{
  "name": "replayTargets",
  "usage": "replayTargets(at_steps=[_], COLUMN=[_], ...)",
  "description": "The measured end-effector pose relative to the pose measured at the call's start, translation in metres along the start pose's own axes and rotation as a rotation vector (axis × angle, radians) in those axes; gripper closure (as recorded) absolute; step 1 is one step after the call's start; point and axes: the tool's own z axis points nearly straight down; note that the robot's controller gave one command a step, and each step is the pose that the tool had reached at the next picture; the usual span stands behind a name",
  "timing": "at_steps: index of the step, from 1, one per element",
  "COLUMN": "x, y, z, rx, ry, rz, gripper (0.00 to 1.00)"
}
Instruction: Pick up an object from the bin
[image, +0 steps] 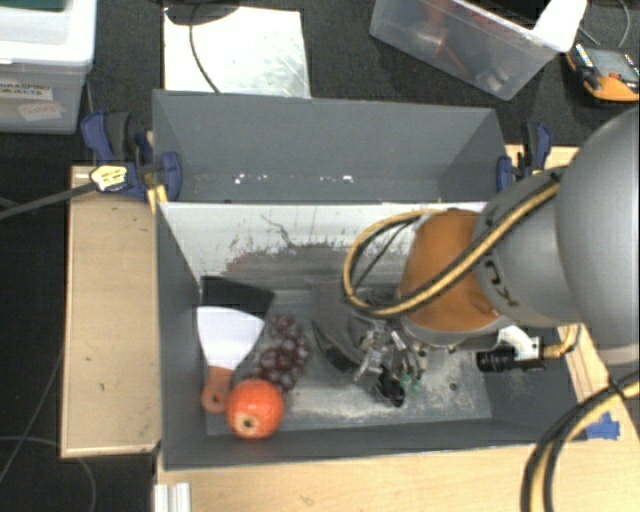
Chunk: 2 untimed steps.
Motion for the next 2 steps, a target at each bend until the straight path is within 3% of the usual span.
replayTargets(at_steps=[2], x=[0.001], y=[-0.001], z=[-0.072], rx=[0.004], ry=[0.008], rz=[-0.003], gripper=[1.0])
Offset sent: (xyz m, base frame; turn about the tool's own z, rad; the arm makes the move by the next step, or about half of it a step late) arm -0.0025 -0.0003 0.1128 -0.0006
